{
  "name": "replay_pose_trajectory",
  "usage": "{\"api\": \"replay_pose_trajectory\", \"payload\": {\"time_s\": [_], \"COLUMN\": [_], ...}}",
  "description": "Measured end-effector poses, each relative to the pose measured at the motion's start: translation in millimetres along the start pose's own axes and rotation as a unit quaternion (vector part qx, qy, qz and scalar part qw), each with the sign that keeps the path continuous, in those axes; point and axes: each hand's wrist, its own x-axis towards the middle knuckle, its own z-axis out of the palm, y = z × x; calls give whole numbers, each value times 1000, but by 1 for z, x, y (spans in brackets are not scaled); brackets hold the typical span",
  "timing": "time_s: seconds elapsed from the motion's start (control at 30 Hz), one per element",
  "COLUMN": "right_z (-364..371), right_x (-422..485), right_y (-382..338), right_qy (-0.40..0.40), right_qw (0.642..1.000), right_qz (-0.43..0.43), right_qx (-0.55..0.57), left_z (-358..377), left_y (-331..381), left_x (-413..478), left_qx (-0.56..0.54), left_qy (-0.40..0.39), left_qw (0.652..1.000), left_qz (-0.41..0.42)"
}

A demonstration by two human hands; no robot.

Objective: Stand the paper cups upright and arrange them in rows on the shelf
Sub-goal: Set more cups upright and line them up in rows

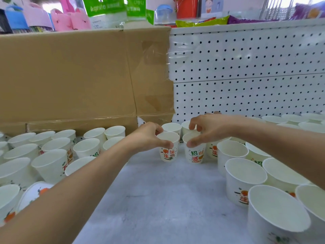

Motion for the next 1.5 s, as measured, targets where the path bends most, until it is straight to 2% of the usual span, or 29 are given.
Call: {"api": "replay_pose_trajectory", "payload": {"time_s": [0.07,0.23,0.57,0.7,0.8,0.9,1.03,1.1,1.2,1.37,1.5], "right_z": [2,2,4,1,-4,-3,0,1,5,12,16], "right_x": [1,5,2,-5,-11,-7,3,14,36,59,61], "right_y": [-1,-1,0,-8,-24,-51,-98,-122,-158,-198,-209], "right_qy": [15,14,30,126,178,157,90,61,45,15,8], "right_qw": [1000,1000,999,990,978,972,971,972,975,985,989], "right_qz": [-1,2,3,-42,-106,-174,-214,-216,-196,-112,-78], "right_qx": [-26,1,-13,-53,-8,27,58,74,96,128,128], "left_z": [1,4,6,7,5,-7,-49,-65,-71,-68,-70], "left_y": [3,11,19,21,10,-16,-64,-83,-94,-92,-95], "left_x": [1,0,-10,-33,-64,-103,-150,-160,-158,-145,-137], "left_qx": [-10,-10,-15,-15,20,83,140,158,172,187,184], "left_qy": [2,-7,-1,61,122,179,238,225,161,123,104], "left_qw": [1000,1000,1000,998,992,980,958,954,961,967,973], "left_qz": [-1,-6,-19,7,29,9,-74,-116,-144,-125,-98]}}
